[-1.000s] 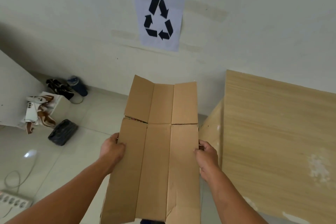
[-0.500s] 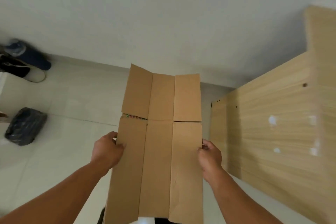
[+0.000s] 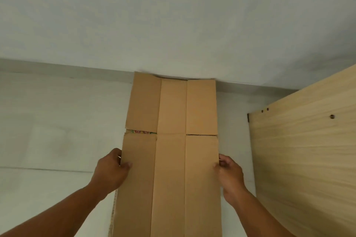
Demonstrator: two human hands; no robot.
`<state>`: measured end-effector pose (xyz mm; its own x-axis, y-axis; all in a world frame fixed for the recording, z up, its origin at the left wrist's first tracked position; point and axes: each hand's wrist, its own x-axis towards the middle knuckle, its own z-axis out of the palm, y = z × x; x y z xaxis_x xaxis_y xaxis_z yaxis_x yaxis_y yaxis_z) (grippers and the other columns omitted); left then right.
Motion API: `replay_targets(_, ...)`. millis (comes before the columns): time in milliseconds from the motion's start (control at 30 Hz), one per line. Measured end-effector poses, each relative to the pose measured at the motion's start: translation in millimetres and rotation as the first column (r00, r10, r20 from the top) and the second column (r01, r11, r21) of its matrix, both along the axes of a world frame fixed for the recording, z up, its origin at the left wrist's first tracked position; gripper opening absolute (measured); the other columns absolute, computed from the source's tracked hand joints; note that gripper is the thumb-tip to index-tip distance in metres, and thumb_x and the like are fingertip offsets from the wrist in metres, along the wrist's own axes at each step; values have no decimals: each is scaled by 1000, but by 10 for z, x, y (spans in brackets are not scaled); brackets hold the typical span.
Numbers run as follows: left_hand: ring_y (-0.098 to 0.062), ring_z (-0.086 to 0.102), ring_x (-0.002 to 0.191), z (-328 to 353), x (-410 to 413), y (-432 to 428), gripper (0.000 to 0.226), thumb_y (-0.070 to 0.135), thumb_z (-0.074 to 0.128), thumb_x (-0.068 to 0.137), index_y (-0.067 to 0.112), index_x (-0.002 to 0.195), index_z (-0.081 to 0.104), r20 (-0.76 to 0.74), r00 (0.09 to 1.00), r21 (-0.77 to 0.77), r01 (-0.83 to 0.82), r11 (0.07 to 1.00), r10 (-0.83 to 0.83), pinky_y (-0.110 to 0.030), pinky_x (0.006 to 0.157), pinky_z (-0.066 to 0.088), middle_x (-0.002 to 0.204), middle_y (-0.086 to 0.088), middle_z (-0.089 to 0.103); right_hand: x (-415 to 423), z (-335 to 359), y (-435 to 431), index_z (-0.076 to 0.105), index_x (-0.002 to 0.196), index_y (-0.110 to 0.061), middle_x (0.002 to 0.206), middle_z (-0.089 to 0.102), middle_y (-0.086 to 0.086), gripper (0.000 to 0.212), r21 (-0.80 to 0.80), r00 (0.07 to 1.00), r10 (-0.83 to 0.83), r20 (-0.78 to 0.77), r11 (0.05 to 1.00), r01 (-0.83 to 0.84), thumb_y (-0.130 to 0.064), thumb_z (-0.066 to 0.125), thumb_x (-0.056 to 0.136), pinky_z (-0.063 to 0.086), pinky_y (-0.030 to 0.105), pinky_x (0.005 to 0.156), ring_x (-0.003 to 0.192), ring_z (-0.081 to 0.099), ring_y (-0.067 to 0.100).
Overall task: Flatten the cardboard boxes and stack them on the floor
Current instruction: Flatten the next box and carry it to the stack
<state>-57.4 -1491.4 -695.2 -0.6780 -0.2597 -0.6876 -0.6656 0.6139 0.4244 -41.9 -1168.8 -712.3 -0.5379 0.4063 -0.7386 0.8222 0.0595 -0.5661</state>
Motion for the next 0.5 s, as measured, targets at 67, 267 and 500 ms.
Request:
replay_targets(67,-16,62,82,-254,-124,-128,15,26,68,88,18,95,58,53,990,-4,131,991,-130,-35,74,56,92,0,65,-72,-222,-17,69,107,-21,100,72,0,34,41,998,62,18,997,-63,4,54,90,57,37,80,92,68,19)
replay_targets(267,-6,67,71,-654,-509,-484,37,56,73,80,21,82,61,119,824,-4,559,829,-554,-21,64,50,78,8,69,-242,-406,-31,51,121,-26,89,62,0,38,203,910,414,21,890,-409,-6,55,90,44,28,60,77,59,15)
replay_targets(500,-22,55,103,-747,-891,-490,68,74,43,83,16,117,50,-302,540,-525,594,610,-785,-37,84,51,117,-3,54,-718,-437,-137,17,155,-16,157,26,17,89,768,534,844,44,313,-559,-57,50,83,36,50,113,142,30,34)
